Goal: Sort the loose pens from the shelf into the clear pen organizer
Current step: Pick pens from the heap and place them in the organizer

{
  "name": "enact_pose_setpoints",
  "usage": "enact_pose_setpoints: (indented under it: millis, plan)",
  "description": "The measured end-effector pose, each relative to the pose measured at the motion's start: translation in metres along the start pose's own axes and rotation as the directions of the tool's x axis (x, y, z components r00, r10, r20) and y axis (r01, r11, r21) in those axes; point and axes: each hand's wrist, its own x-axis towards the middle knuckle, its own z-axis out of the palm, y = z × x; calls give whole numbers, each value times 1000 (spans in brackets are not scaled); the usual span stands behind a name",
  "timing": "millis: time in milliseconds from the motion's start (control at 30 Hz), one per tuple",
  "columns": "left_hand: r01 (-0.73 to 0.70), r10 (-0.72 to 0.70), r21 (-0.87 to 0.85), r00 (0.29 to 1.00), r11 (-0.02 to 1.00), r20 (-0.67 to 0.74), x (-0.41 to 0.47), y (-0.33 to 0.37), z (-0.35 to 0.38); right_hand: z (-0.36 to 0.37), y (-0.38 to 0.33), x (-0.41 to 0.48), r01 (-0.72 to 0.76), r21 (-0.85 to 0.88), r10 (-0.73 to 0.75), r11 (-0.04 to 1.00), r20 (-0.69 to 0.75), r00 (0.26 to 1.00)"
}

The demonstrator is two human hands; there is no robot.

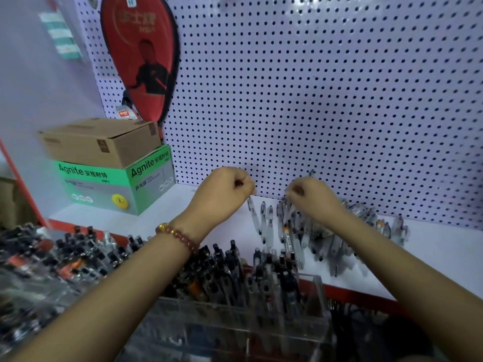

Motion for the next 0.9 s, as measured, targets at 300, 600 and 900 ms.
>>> enact_pose_setpoints:
  millis: [300, 600, 900]
  plan:
    - [88, -49, -352, 992, 932, 119, -1, 3, 4, -13, -59, -2, 317, 450, -292, 835, -126, 948]
    - [116, -92, -231, 989, 966, 115, 2, 1, 4, -4, -40, -4, 414, 389, -263, 823, -386, 884]
    - [159, -170, -173, 984, 972, -51, 2, -3, -2, 30, -7, 4, 184, -35, -173, 982, 201, 964]
